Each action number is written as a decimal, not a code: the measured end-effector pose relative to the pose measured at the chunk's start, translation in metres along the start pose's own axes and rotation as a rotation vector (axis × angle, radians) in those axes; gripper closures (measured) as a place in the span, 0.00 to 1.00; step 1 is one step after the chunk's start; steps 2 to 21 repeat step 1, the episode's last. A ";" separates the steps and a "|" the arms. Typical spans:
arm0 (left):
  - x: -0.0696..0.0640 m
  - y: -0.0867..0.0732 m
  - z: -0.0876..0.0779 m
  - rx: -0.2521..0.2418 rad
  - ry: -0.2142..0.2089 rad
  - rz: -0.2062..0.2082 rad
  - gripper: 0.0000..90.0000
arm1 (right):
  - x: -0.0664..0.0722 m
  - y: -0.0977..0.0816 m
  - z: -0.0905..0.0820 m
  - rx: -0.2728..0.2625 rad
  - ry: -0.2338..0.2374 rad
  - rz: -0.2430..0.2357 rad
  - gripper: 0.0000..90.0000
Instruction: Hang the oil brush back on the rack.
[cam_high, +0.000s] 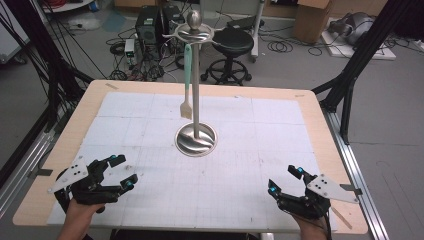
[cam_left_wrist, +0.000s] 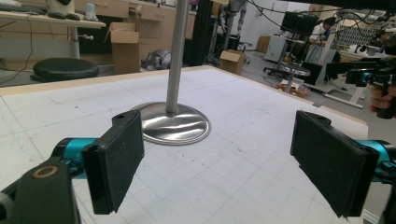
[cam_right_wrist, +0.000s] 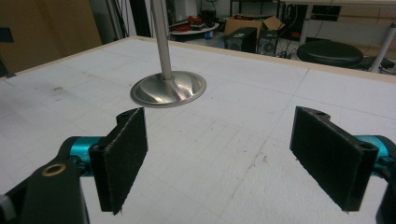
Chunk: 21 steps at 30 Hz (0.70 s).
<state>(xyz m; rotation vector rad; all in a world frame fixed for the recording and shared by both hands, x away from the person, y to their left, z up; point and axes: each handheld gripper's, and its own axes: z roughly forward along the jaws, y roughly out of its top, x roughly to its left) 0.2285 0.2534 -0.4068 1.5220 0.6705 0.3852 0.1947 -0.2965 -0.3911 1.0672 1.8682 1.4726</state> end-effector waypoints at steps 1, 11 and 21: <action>0.000 0.000 0.000 0.000 0.000 0.000 0.20 | 0.000 0.000 0.000 0.000 0.000 0.000 0.20; 0.000 0.000 0.000 0.000 0.000 0.000 0.20 | 0.000 0.000 0.000 0.000 0.000 0.000 0.20; 0.000 0.000 0.000 0.000 0.000 0.000 0.20 | 0.000 0.000 0.000 0.000 0.000 0.000 0.20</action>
